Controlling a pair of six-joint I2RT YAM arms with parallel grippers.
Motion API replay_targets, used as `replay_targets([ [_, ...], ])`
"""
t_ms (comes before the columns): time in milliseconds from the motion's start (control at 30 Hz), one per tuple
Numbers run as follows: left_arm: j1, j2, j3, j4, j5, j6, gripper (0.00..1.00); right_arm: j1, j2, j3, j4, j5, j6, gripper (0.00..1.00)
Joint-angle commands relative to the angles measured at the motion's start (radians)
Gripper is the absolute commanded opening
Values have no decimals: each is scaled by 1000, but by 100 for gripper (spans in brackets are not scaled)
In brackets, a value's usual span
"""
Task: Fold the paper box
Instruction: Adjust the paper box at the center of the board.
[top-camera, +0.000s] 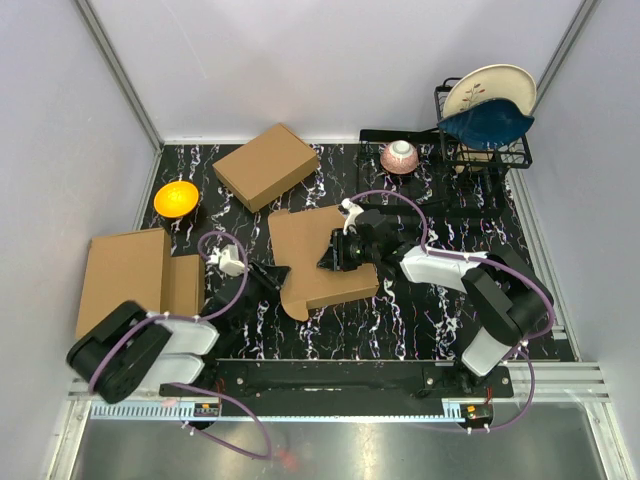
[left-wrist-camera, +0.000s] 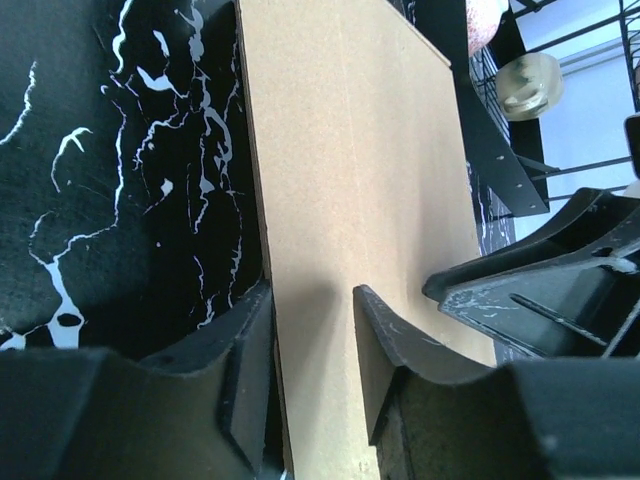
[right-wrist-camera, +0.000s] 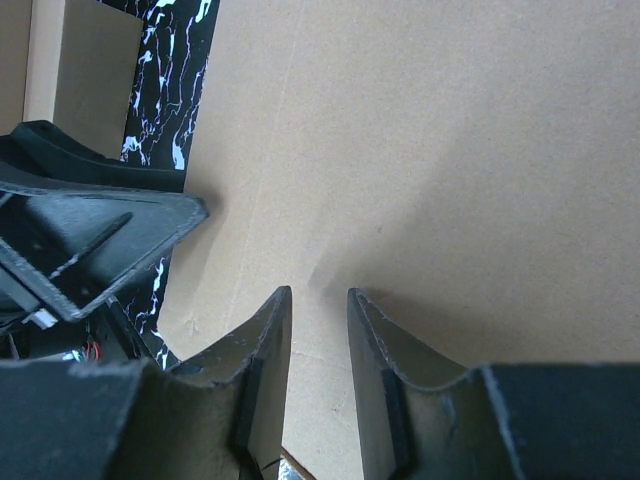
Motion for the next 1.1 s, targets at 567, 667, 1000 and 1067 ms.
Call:
replay_targets([
  [567,69,504,-114,796,196,-44,13,1,-60,9,-204,79,-24,48],
  [667,72,528,-108,796,205,-50,13,-1,-141,43,-287,149,-40,52],
  [1000,87,533,-109,796,228,-47,10,-96,-204,52,-479,412,-132,47],
  [1067,89,535,-108,797,233,-47,10,-96,-186,29,-479,424,-133,47],
])
